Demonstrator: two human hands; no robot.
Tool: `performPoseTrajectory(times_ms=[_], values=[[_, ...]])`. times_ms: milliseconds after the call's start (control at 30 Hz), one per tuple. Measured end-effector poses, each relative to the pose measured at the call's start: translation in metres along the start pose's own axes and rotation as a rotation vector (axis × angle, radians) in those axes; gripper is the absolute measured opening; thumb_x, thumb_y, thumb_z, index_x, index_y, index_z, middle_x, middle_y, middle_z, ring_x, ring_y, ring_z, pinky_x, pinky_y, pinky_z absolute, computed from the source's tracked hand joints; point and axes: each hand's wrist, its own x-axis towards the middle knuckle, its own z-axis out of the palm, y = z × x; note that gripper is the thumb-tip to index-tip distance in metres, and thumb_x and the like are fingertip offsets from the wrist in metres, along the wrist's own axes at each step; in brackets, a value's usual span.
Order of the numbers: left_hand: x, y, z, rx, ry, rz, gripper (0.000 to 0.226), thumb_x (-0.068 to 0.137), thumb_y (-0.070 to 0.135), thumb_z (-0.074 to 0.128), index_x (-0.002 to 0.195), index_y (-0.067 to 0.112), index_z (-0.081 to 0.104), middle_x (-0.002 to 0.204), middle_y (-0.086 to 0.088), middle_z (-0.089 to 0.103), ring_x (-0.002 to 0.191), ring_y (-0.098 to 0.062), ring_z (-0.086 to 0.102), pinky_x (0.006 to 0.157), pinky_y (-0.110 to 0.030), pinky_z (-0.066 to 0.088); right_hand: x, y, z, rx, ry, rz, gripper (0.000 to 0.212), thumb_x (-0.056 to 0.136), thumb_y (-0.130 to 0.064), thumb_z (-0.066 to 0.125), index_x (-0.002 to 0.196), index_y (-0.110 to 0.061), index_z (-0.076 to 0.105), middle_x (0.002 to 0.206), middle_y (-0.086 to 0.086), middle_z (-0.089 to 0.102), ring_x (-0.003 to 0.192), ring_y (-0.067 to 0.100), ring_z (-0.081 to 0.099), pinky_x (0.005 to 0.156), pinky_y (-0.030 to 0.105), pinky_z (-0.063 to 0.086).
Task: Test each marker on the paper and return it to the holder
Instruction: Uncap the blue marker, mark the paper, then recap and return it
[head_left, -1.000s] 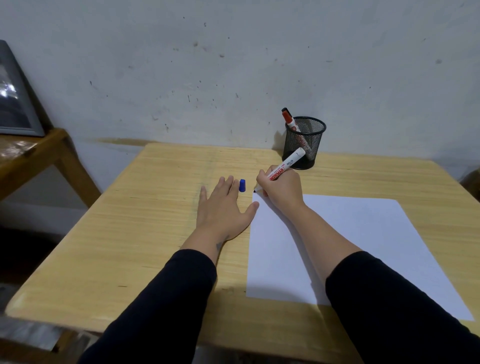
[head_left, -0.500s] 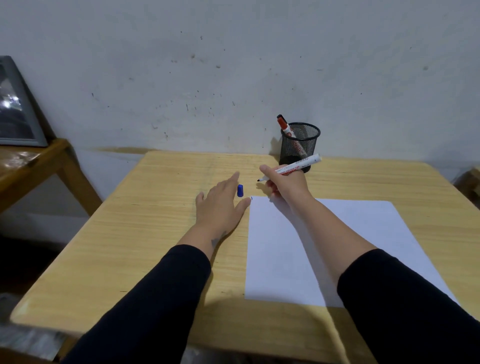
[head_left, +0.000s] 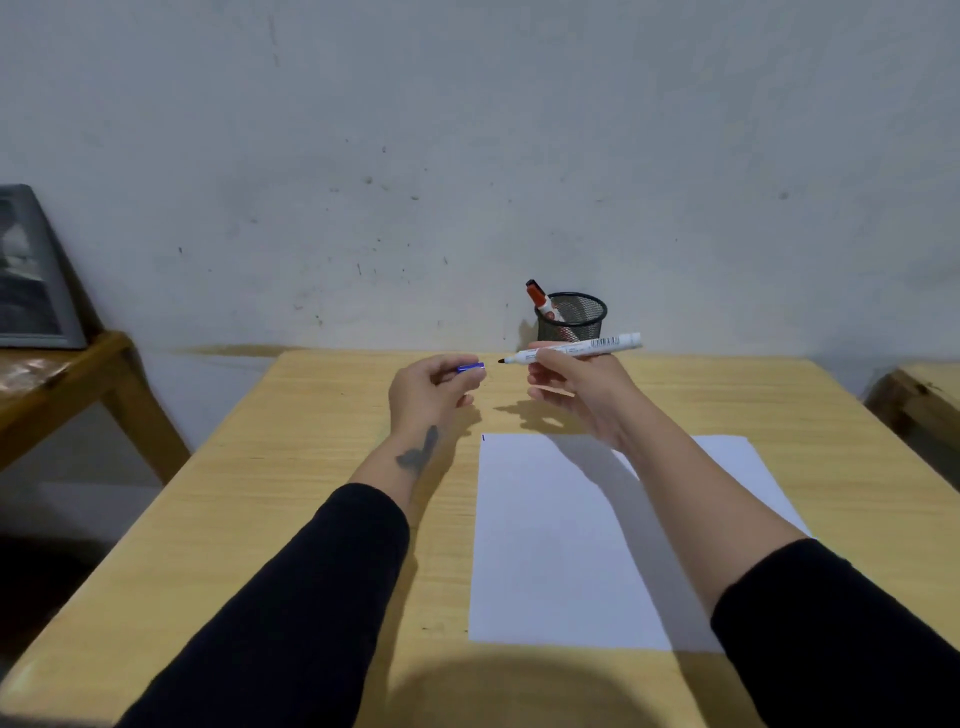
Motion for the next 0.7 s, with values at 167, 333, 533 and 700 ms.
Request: performPoseTrajectory(times_ms=[167,333,533,700], values=[[-0.009,0.011,0.010,-0.093,-0.100,0.010,0.016,0.081,0.002,0.070,0.094,0.010,0.072,0.078,-0.004,0.069,0.064,-0.004,0.065,0.059,-0.013,0.052,-0.008,-0.011,-0.002,0.112,-0.022,-0.054,0.019,0.091,-0.001,0.057,0.107,0.009,0.062,0.082,0.014,0.066,0.067,0.018,0.065,0.072,0.022,0.060],[-0.019,0.018,0.012,-0.125,-0.159,0.029,0.013,0.084,0.003,0.067,0.093,0.010,0.072,0.079,-0.002,0.070,0.065,-0.002,0.068,0.061,-0.013,0.053,-0.017,-0.011,-0.004,0.114,-0.025,-0.058,0.012,0.090,0.001,0.058,0.100,0.006,0.063,0.083,0.016,0.067,0.063,0.018,0.065,0.073,0.023,0.060],[-0.026,0.029,0.017,-0.016,-0.201,0.097,0.013,0.083,0.004,0.068,0.088,0.016,0.072,0.079,-0.002,0.070,0.067,-0.004,0.067,0.060,-0.016,0.054,-0.025,-0.013,-0.005,0.163,-0.047,-0.080,0.012,0.088,0.004,0.060,0.099,-0.002,0.059,0.088,0.018,0.068,0.068,0.020,0.069,0.082,0.028,0.060],[-0.026,0.038,0.017,0.067,-0.178,0.155,0.014,0.082,0.003,0.069,0.093,0.011,0.073,0.076,-0.003,0.070,0.063,-0.002,0.065,0.057,-0.014,0.053,-0.029,-0.012,-0.010,0.235,-0.061,-0.095,0.016,0.086,0.005,0.064,0.101,0.000,0.061,0.094,0.017,0.069,0.078,0.018,0.072,0.081,0.025,0.059]])
